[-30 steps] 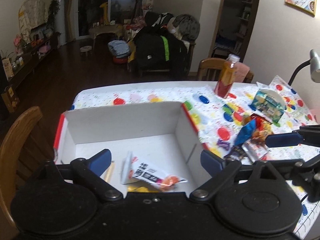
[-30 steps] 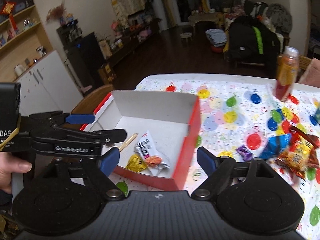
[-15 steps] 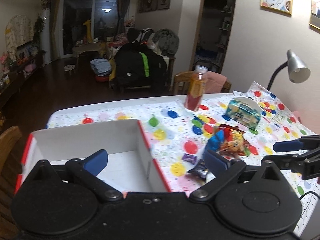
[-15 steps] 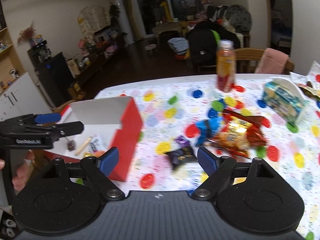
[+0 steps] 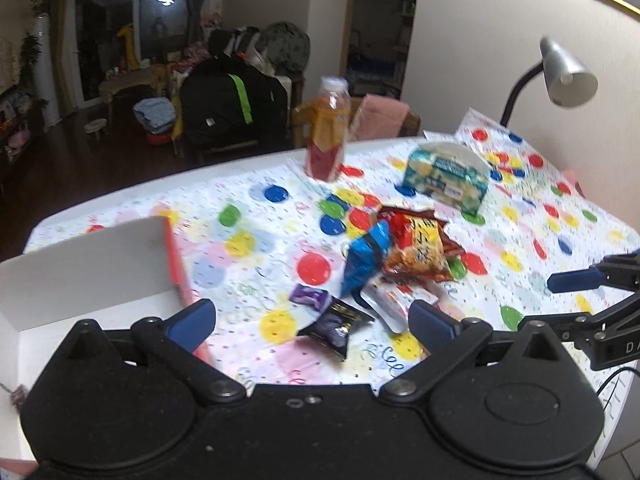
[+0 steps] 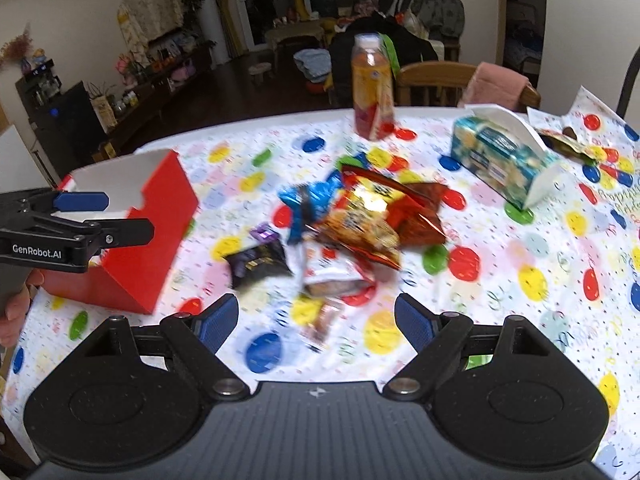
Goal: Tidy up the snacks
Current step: 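Move both tools out of the box back toward the remaining snacks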
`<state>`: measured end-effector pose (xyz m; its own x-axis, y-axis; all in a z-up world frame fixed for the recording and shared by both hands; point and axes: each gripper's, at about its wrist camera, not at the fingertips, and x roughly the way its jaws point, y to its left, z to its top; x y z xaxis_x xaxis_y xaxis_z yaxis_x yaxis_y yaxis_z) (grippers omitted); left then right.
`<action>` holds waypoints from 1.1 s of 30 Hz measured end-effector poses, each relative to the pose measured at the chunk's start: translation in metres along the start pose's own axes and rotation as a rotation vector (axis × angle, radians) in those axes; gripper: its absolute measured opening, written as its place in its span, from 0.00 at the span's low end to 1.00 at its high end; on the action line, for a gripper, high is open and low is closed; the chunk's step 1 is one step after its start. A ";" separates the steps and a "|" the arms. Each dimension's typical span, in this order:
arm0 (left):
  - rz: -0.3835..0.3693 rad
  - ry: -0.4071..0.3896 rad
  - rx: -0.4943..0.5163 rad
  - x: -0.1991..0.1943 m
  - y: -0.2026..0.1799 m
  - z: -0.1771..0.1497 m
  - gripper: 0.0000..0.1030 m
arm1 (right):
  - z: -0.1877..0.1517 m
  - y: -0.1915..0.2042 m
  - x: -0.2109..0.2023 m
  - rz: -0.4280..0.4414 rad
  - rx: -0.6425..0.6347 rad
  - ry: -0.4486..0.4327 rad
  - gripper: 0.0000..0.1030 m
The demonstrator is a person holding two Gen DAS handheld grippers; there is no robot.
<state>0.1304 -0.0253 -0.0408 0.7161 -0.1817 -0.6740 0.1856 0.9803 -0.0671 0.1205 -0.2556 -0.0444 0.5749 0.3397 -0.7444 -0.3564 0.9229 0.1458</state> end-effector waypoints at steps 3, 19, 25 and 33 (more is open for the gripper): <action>0.002 0.030 0.013 0.019 -0.008 0.000 0.99 | -0.004 -0.011 0.009 -0.020 0.000 0.024 0.83; 0.013 0.161 0.085 0.104 -0.021 0.001 0.92 | -0.011 -0.016 0.073 -0.030 0.039 0.122 0.83; 0.009 0.210 0.093 0.124 -0.020 0.000 0.82 | -0.010 -0.006 0.100 -0.046 0.053 0.163 0.74; -0.005 0.266 0.096 0.143 -0.017 -0.004 0.68 | -0.007 0.006 0.123 -0.061 0.025 0.195 0.58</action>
<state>0.2272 -0.0680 -0.1386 0.5156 -0.1476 -0.8440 0.2603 0.9655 -0.0098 0.1838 -0.2096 -0.1392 0.4406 0.2432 -0.8641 -0.3052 0.9458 0.1106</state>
